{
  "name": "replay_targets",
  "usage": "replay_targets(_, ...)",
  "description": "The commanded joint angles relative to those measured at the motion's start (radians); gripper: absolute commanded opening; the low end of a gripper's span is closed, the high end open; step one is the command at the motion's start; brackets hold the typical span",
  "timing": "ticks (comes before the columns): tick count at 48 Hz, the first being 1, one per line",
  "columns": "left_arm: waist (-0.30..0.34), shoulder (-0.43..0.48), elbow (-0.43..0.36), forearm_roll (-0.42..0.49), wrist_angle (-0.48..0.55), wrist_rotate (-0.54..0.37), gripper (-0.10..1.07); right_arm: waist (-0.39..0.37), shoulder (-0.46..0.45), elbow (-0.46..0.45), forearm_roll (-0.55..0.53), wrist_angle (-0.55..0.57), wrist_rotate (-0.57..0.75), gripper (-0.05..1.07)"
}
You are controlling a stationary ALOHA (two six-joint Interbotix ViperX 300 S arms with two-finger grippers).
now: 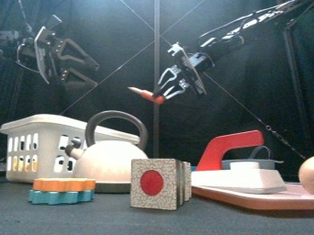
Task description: Hand over screwdriver
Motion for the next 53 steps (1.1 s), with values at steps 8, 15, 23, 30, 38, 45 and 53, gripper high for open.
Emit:
replay_targets(8,-0.028,0.011,-0.023,-0.017,-0.066,-0.014,1.04,-0.009,0.012,0.026,-0.129,-0.261,-0.003,0.6)
replay_targets(15,-0.041,0.055,-0.017,-0.032,-0.149,-0.02,1.04,-0.006,0.011,0.049,-0.173,-0.331,-0.006,0.6)
replay_targets(23,-0.104,0.115,-0.044,-0.032,-0.236,-0.044,1.04,-0.006,-0.009,0.049,-0.206,-0.348,-0.005,0.6)
replay_targets(30,-0.146,0.16,-0.08,-0.032,-0.314,-0.103,1.04,-0.008,-0.011,0.048,-0.209,-0.357,-0.005,0.6)
replay_targets(38,-0.15,0.215,-0.115,-0.032,-0.426,-0.163,1.04,-0.008,-0.011,0.054,-0.209,-0.385,-0.006,0.6)
replay_targets(45,-0.15,0.278,-0.138,-0.035,-0.474,-0.19,1.04,-0.008,-0.012,0.055,-0.21,-0.408,-0.006,0.6)
replay_targets(53,-0.15,0.353,-0.164,-0.089,-0.541,-0.199,1.04,-0.008,-0.012,0.055,-0.21,-0.417,-0.006,0.6)
